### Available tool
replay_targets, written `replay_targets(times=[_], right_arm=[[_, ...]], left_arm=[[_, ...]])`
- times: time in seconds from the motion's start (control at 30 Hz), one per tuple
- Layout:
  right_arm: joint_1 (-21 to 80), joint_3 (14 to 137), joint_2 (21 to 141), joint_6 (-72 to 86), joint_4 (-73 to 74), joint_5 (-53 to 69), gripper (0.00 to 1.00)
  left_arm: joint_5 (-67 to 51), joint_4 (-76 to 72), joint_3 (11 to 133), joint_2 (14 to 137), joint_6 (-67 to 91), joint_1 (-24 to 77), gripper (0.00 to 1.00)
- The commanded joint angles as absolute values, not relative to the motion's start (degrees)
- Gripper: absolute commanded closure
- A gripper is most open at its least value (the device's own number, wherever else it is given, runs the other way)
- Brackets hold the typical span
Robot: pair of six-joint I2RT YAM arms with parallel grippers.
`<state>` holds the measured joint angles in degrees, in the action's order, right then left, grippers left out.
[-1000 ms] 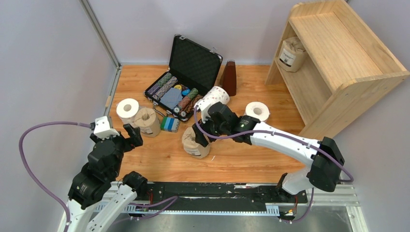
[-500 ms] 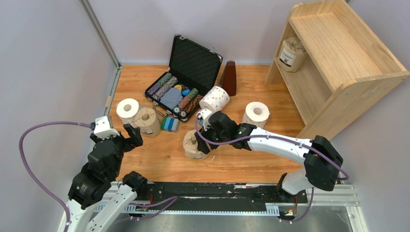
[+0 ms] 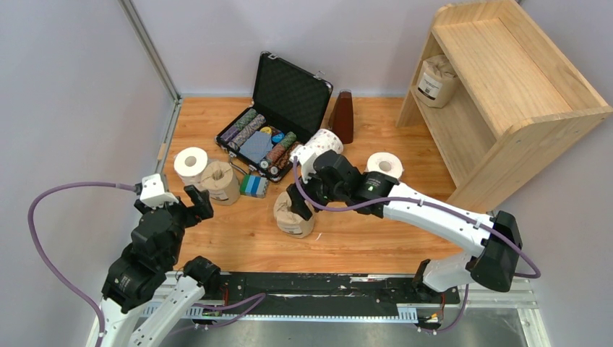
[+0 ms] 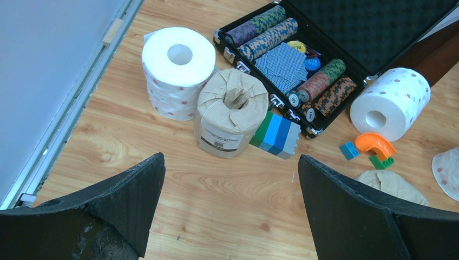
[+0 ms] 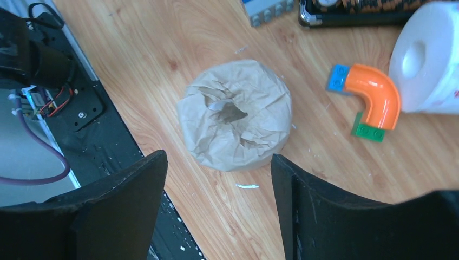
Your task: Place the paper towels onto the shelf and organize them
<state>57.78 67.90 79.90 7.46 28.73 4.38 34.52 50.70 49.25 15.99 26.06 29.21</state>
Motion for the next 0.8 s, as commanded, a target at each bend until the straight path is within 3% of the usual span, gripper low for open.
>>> replay_targets(times=[0.0, 0.57, 0.77], right_arm=[[61.1, 73.8, 79.4, 0.5, 32.3, 4.5, 0.29], [67.9, 84.3, 97.9, -10.9, 37.7, -2.5, 0.34], [68.7, 85.2, 103.1, -11.1, 40.1, -6.7, 0.42]], left_arm=[[37.0, 49.5, 49.9, 14.8, 26.8, 29.0, 0.0], [45.8, 53.5, 50.2, 7.7, 32.2, 29.0, 0.0], [45.9, 53.6, 50.2, 8.3, 32.3, 29.0, 0.0]])
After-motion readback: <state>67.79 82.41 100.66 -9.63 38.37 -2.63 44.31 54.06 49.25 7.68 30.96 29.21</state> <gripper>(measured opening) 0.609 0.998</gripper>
